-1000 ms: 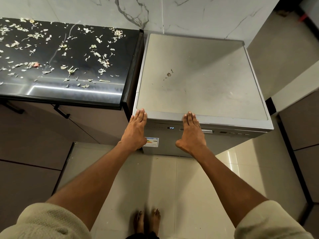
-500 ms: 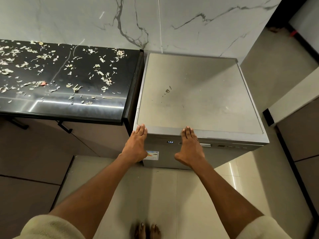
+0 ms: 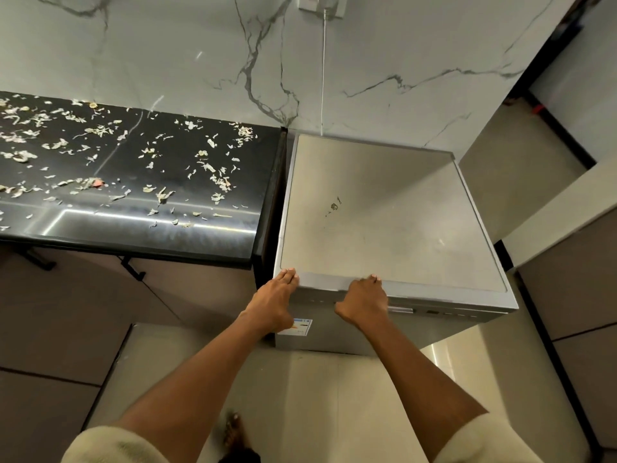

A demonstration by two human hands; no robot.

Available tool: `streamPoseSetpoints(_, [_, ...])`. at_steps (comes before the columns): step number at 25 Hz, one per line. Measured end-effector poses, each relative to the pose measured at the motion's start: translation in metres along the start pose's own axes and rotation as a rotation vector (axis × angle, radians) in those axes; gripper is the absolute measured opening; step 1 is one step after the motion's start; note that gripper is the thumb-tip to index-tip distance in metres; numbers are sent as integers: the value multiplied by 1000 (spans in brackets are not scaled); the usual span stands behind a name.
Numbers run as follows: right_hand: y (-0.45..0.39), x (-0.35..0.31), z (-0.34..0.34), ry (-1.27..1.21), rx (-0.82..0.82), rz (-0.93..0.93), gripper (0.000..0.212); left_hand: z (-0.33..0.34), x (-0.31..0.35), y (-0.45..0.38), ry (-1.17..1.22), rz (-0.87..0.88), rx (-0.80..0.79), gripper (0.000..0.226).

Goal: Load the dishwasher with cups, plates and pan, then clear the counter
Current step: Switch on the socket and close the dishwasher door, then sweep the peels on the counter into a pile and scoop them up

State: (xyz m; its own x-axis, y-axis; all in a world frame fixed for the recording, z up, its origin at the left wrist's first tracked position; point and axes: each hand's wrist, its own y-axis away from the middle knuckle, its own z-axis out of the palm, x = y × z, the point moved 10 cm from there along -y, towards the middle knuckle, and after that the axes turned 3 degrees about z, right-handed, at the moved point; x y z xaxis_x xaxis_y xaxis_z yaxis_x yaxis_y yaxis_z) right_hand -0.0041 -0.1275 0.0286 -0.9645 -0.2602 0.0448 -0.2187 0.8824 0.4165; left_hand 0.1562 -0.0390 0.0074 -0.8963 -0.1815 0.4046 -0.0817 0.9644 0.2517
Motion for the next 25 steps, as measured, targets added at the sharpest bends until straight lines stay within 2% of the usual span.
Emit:
streamPoseSetpoints(2, [0,-25,-16,-14,17,6,54,-10,-10,-4,115,-6,-5,83])
streamPoseSetpoints(4, [-2,-59,-29,-93,31,-29,46,-30,-19,-7,237,10,30,66])
streamPoseSetpoints(6, [-4,-100,-38,-174,37,-97,53,-53,-34,-4,299,38,102,60])
streamPoseSetpoints(10, [-2,-199,-55,-290,108,-276,78,-98,-111,20,294,36,265,79])
streamPoseSetpoints(12, [-3,-242,-57,-270,142,-335,80,-112,-156,31,278,-13,305,84])
streamPoseSetpoints(16, [-8,-312,-40,-167,130,-421,80,-124,-225,54,282,-148,332,78])
streamPoseSetpoints(18, [-14,-336,-27,-133,108,-424,82,-125,-256,60,265,-173,321,75])
streamPoseSetpoints(21, [-22,-354,-8,-86,131,-369,88,-124,-278,61,247,-117,301,71])
streamPoseSetpoints(25, [-32,-375,-3,-150,224,-298,101,-140,-300,55,438,-103,387,63])
